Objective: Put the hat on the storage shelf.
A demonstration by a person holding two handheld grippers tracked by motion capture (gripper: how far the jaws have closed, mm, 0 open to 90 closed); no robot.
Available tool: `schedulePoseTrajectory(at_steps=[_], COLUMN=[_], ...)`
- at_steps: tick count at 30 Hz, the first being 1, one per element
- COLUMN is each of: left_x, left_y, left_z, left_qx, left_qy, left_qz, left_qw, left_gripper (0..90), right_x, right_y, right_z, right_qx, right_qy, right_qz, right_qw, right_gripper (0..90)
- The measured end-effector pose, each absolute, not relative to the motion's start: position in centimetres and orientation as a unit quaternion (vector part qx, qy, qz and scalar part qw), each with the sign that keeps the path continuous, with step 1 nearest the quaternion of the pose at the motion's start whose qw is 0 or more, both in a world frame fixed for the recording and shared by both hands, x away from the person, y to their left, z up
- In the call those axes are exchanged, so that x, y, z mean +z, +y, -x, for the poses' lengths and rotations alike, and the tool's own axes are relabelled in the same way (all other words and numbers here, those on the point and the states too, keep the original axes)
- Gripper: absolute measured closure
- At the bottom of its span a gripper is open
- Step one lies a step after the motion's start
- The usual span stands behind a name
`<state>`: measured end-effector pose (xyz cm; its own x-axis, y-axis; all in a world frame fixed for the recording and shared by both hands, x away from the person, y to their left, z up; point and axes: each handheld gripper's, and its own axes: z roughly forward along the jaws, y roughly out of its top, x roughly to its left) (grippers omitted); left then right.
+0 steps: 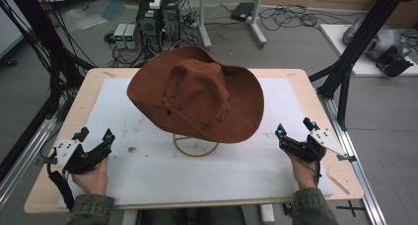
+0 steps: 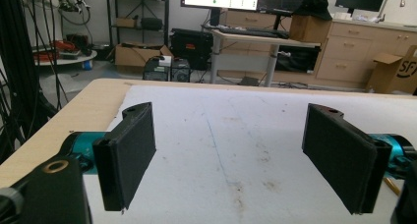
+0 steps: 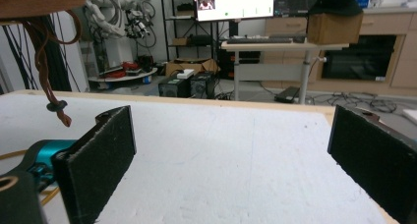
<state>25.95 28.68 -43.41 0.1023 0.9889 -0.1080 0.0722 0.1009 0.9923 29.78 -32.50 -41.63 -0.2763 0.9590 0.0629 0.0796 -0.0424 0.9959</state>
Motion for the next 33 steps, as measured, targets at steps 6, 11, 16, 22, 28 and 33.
schedulePoseTrajectory(at_steps=[6,11,16,22,28,33], left_x=[-43.5,-43.4,-43.4,-43.3,-43.2,-43.2], left_y=[28.7,28.6,28.7,28.7,28.4,28.4], left_z=[-25.9,-25.9,-25.9,-25.7,-25.6,-25.6], left_qx=[0.427,0.426,0.426,0.424,0.423,0.421], left_qy=[0.516,0.515,0.516,0.516,0.513,0.514], left_qz=[-0.515,-0.516,-0.514,-0.514,-0.515,-0.513], left_qw=[0.535,0.536,0.537,0.538,0.541,0.543], left_gripper=[20.6,20.5,20.6,20.5,20.6,20.7], right_x=[-42.2,-42.4,-42.7,-42.8,-42.8,-42.8], right_y=[-32.8,-33.0,-33.0,-32.7,-32.3,-32.4], right_z=[-29.5,-29.4,-29.5,-29.5,-29.2,-29.2], right_qx=[0.556,0.556,0.557,0.556,0.555,0.555], right_qy=[0.569,0.565,0.566,0.571,0.578,0.578], right_qz=[-0.465,-0.472,-0.473,-0.474,-0.467,-0.470], right_qw=[0.388,0.386,0.383,0.375,0.375,0.371], right_gripper=[3.3,3.3,3.3,3.4,3.4,3.4])
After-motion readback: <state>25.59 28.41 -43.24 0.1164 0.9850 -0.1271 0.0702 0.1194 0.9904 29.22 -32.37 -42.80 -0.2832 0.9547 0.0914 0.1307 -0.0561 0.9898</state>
